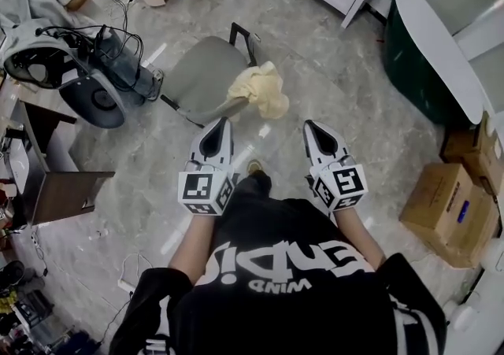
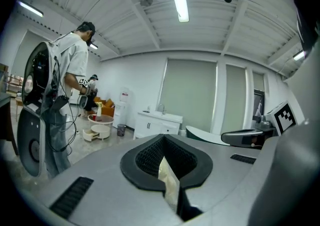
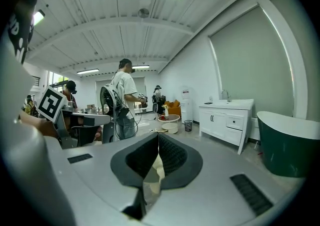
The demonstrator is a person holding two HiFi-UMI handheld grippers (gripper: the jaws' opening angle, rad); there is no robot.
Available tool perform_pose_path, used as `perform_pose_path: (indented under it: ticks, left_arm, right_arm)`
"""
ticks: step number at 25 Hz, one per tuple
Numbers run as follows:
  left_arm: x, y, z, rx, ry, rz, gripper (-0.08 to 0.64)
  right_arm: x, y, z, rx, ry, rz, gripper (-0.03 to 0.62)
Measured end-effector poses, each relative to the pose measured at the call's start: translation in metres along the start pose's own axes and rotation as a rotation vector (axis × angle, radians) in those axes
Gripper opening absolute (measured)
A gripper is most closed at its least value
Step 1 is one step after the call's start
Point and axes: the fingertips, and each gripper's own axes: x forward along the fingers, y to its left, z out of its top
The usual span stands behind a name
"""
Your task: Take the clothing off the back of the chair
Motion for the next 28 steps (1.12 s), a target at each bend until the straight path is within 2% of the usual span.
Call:
perform_pose_path:
  ticks: [9,13,17,21,28]
  left_arm:
    - [0.044,0.027,0.023,0.004,0.004,0.006,0.015]
    - [0.051,0.028,0.027,0.004,0.005,0.018,0.015]
    - [0.055,0.03,0.029,-0.003,0.001,0.04,0.015]
    - [0.061,0.038,0.026,-0.01,0.004,0.071,0.015]
    - [0.065,0.047,0.019,-0.019,0.022,0.134,0.015]
  right_arm:
    - [0.057,-0.012,0.028,0.006,-0.008,0.039,0.015]
    - [0.072,-0.013,0.03,0.013,0.016,0.097,0.025]
    - [0.093,-0.004,0.017,-0.002,0.112,0.212,0.263]
    - [0.12,0.004,-0.001,-0.045,0.188,0.285,0.29]
    - [0.182,0.001,-0.057,-0.109,0.342,0.325,0.311]
